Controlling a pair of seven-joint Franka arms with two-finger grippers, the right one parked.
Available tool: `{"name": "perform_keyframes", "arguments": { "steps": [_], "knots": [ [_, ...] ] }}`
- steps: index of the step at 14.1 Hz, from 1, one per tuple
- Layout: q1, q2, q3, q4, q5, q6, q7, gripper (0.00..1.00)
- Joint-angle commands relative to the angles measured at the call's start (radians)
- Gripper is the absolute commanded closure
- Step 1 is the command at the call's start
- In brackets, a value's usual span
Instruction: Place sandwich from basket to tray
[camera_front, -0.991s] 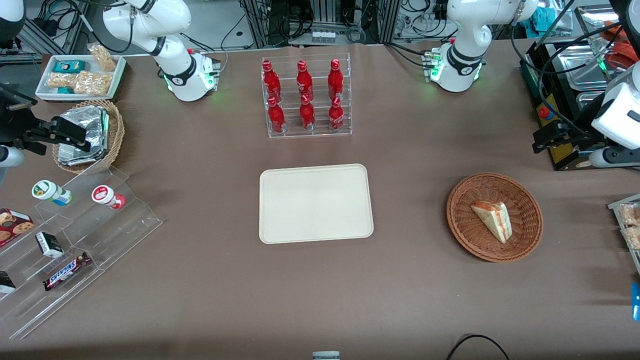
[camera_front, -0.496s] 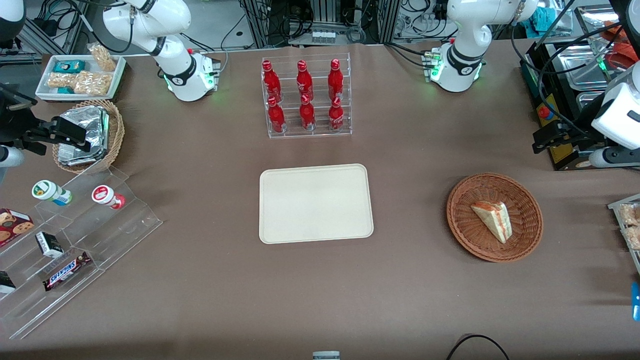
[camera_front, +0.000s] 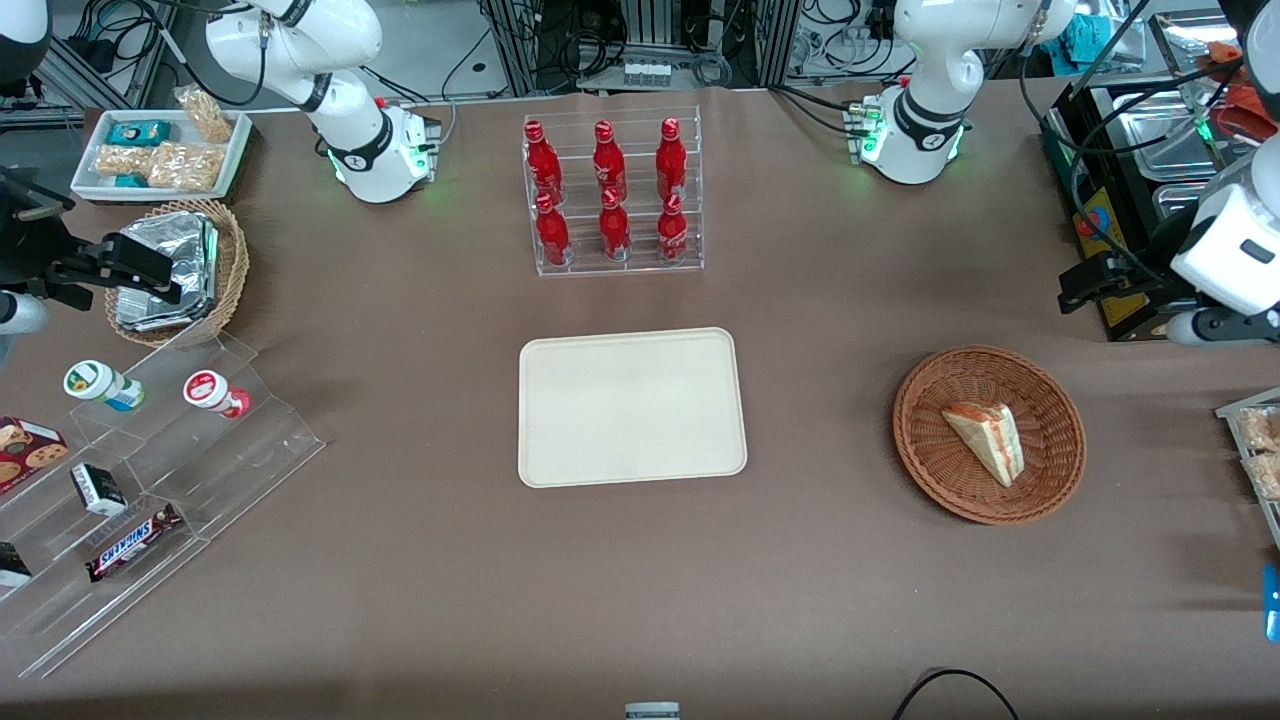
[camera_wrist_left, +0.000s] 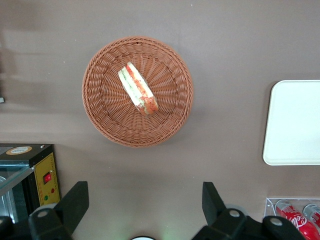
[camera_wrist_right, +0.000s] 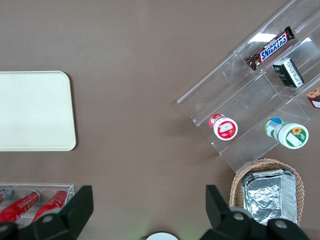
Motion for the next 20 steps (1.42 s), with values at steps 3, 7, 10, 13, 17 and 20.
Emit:
{"name": "perform_keyframes", "arguments": {
  "steps": [3, 7, 10, 13, 17, 20],
  "knots": [
    [0.007, 0.09, 0.004, -0.045, 0.017, 0.053, 0.01, 0.0],
    [0.008, 0.099, 0.006, -0.282, 0.076, 0.364, 0.01, 0.0],
    [0.048, 0.105, 0.01, -0.44, 0.077, 0.596, 0.007, 0.0],
    [0.053, 0.116, 0.013, -0.543, 0.064, 0.752, -0.045, 0.0],
    [0.05, 0.15, 0.023, -0.579, 0.063, 0.849, -0.402, 0.0],
    [0.05, 0.197, 0.023, -0.576, 0.059, 0.915, -0.568, 0.0]
  ]
}}
